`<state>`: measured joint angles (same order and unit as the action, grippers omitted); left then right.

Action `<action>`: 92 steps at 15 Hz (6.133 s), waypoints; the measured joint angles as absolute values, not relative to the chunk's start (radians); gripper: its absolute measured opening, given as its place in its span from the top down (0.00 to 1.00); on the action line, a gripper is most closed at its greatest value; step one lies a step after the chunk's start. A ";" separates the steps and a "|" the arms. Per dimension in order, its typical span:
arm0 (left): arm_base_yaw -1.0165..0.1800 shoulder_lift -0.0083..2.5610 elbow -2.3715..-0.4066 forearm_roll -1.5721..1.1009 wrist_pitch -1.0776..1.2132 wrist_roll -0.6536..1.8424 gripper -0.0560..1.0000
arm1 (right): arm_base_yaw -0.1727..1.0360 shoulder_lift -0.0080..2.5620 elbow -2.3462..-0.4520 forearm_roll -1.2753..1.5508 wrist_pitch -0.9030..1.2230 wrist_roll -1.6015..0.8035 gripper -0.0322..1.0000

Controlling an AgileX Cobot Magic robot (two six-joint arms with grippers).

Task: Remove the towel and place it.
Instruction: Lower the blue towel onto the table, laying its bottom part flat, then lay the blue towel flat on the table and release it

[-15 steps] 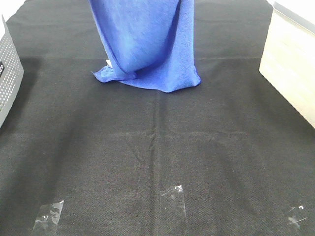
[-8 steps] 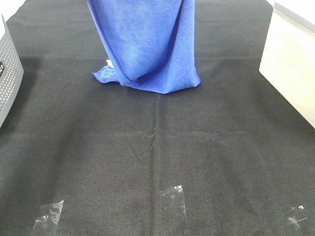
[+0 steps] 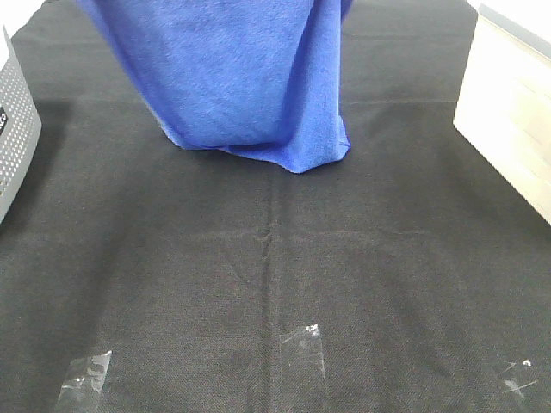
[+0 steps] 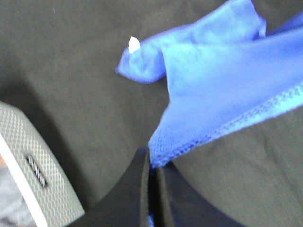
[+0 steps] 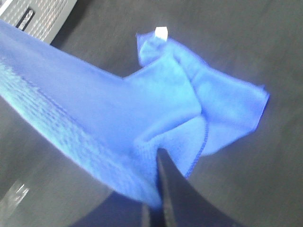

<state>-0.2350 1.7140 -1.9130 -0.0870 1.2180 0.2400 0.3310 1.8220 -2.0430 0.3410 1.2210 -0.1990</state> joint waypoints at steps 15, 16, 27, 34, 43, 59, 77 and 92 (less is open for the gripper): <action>-0.238 1.227 -1.171 -0.237 1.201 0.199 0.95 | 0.341 1.412 -1.297 0.533 1.212 -0.170 0.96; -0.238 1.200 -1.132 -0.252 1.201 0.199 0.95 | 0.341 1.386 -1.247 0.547 1.212 -0.168 0.96; -0.238 0.911 -0.750 -0.368 1.191 0.190 0.95 | 0.343 1.170 -0.876 0.673 1.203 -0.124 0.96; -0.238 0.908 -0.577 -0.428 1.182 0.202 0.95 | 0.343 1.163 -0.766 0.718 1.197 -0.121 0.96; -0.262 0.896 -0.554 -0.457 1.194 0.139 0.95 | 0.343 1.115 -0.590 0.771 1.191 -0.116 0.96; -0.377 1.277 -0.555 -0.446 1.164 0.014 0.95 | 0.343 1.396 -0.581 0.689 1.183 -0.168 0.96; -0.499 1.596 -0.557 -0.484 1.039 0.116 0.95 | 0.341 1.737 -0.583 0.656 1.108 -0.305 0.96; -0.572 1.613 -0.621 -0.536 1.055 0.117 0.40 | 0.337 1.777 -0.583 0.651 1.093 -0.328 0.35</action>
